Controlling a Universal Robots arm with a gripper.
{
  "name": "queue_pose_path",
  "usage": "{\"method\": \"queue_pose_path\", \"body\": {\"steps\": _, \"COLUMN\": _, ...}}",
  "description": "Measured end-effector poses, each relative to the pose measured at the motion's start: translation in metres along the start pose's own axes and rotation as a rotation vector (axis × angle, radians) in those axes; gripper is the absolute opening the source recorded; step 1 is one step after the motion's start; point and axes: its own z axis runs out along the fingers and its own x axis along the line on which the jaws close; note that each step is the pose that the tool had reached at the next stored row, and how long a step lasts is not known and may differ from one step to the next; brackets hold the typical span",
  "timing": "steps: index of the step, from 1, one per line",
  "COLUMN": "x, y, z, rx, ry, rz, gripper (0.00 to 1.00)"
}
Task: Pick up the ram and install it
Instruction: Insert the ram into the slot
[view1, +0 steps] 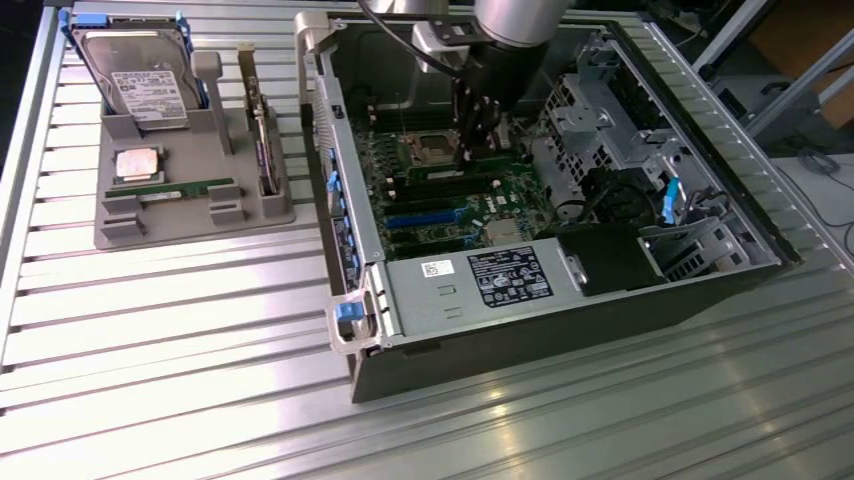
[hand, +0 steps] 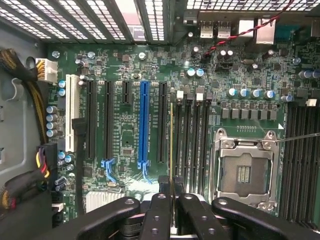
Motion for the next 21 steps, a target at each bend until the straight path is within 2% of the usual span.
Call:
{"method": "queue_pose_path", "body": {"steps": 2, "x": -0.001, "y": -0.0001, "z": 0.0028, "rx": -0.0009, "ry": -0.0002, "rz": 0.021, "gripper": 0.13}}
{"method": "queue_pose_path", "body": {"steps": 7, "x": -0.002, "y": -0.0001, "z": 0.0119, "rx": -0.0012, "ry": -0.0001, "rz": 0.024, "gripper": 0.13}}
{"method": "queue_pose_path", "body": {"steps": 12, "x": -0.006, "y": -0.0003, "z": 0.0161, "rx": -0.0012, "ry": -0.0001, "rz": 0.024, "gripper": 0.13}}
{"method": "queue_pose_path", "body": {"steps": 21, "x": -0.007, "y": 0.0009, "z": 0.0237, "rx": -0.0012, "ry": 0.0001, "rz": 0.024, "gripper": 0.13}}
